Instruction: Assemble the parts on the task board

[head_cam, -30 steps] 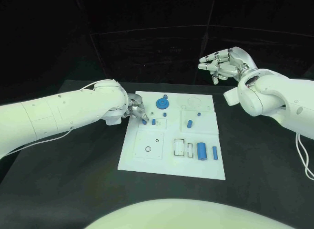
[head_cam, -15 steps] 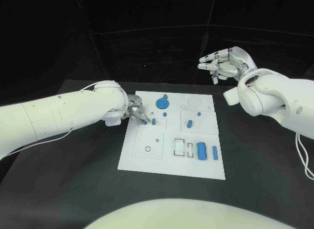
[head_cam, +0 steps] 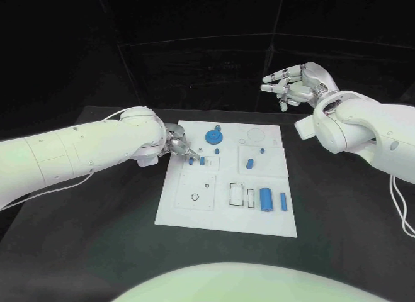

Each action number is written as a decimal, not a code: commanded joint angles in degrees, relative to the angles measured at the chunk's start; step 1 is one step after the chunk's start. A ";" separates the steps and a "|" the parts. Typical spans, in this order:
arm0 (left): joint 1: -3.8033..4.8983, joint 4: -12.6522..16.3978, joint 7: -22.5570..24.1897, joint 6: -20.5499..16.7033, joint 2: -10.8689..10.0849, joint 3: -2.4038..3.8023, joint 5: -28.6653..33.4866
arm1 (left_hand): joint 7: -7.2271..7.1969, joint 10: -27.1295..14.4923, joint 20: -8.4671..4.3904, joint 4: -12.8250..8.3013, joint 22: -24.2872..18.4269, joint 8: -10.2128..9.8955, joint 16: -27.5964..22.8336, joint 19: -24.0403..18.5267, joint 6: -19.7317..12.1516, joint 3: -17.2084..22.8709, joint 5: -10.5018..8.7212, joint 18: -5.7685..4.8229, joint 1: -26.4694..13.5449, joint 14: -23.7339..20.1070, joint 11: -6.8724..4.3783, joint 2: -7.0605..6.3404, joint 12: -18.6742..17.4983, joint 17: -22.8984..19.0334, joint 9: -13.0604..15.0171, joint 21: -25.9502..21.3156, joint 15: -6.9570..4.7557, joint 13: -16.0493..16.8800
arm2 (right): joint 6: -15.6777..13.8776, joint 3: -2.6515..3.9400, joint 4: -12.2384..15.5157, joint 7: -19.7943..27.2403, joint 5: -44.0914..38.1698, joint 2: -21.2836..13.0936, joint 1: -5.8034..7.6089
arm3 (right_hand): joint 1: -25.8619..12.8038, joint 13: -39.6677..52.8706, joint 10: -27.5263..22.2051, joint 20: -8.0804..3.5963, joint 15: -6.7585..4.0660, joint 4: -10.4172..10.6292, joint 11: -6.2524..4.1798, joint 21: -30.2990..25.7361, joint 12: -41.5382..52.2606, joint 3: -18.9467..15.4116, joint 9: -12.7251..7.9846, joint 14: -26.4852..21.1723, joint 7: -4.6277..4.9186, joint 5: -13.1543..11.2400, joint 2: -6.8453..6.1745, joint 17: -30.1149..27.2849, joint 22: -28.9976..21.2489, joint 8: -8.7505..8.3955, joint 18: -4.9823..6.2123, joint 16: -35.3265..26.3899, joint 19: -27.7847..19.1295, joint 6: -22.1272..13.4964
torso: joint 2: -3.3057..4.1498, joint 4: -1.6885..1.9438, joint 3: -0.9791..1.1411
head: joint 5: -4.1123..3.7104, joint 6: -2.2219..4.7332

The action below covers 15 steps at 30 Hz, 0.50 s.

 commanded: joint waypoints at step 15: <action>0.10 -0.18 23.68 -19.31 0.15 0.05 9.62 | 7.01 -25.51 4.22 -1.68 -33.53 -6.72 -18.76 -17.69 -12.90 -5.92 0.15 7.48 22.28 -6.01 6.56 3.88 -25.92 -10.74 -6.38 -36.50 4.74 -25.63 | 0.55 0.03 -0.21 0.17 -0.12 0.09 0.08 | -0.71 -0.09 -0.28 -0.08 -0.18 -0.14 -0.01 -0.39 -0.33 -0.02 -0.03 -0.41 -0.07 0.31 -0.02 -0.05 -0.08 0.19 0.27 -0.39 -0.50 -0.34 | 0.02 0.00 0.03 | -0.16 0.55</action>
